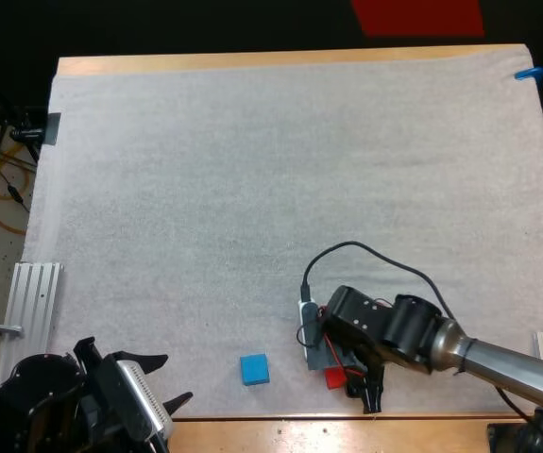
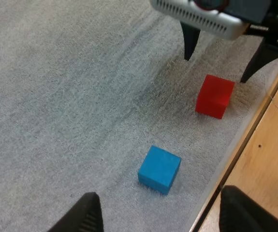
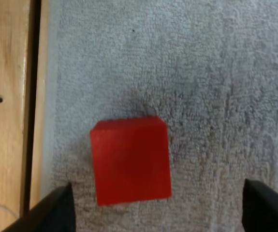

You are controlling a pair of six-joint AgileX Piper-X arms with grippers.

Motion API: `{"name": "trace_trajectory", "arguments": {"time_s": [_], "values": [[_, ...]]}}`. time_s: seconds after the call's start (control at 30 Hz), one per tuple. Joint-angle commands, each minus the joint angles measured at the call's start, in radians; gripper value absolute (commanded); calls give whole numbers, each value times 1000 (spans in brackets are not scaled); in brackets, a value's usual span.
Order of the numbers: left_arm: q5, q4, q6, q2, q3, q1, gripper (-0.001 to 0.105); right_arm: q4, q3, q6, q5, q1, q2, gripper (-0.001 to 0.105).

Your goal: Stack red cube on blue cube

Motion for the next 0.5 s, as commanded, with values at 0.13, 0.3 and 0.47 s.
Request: {"name": "trace_trajectory", "arguments": {"time_s": [0.13,0.3,0.47], "values": [[2,8,13,2,-3,-2,52,-34,0,-23,-16,2,50,69],[2,8,30,2,-3,-2,52,-50,20,-23,-16,2,77,69],[2,8,30,2,-3,-2,52,-75,49,-20,-16,2,84,69]]}}
